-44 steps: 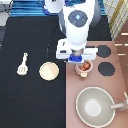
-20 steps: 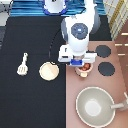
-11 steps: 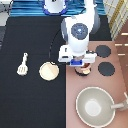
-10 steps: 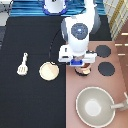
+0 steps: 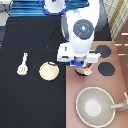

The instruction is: Take the lid off the pot, put the pot on the plate, and use the tool to push the pot to the front of the table.

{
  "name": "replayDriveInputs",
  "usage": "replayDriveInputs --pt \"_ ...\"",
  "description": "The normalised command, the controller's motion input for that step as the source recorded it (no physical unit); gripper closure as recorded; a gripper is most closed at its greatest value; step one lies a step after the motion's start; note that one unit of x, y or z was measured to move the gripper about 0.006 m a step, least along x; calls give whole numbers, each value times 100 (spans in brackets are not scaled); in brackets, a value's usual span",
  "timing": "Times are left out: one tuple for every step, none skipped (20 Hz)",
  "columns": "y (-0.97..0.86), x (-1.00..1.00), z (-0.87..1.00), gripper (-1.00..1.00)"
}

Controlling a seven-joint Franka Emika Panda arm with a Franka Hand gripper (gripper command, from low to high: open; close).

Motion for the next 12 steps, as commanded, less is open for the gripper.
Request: replayDriveInputs --pt "-91 -37 66 100" --pt "-93 -35 62 100" --pt "-96 -33 58 100" --pt "-98 -31 52 100" --pt "-100 -29 44 100" --pt "-100 -27 37 100" --pt "-100 -26 35 100" --pt "-100 -25 33 100" --pt "-100 -24 31 100" --pt "-100 -23 30 100" --pt "-100 -22 18 100" --pt "-100 -21 16 100"
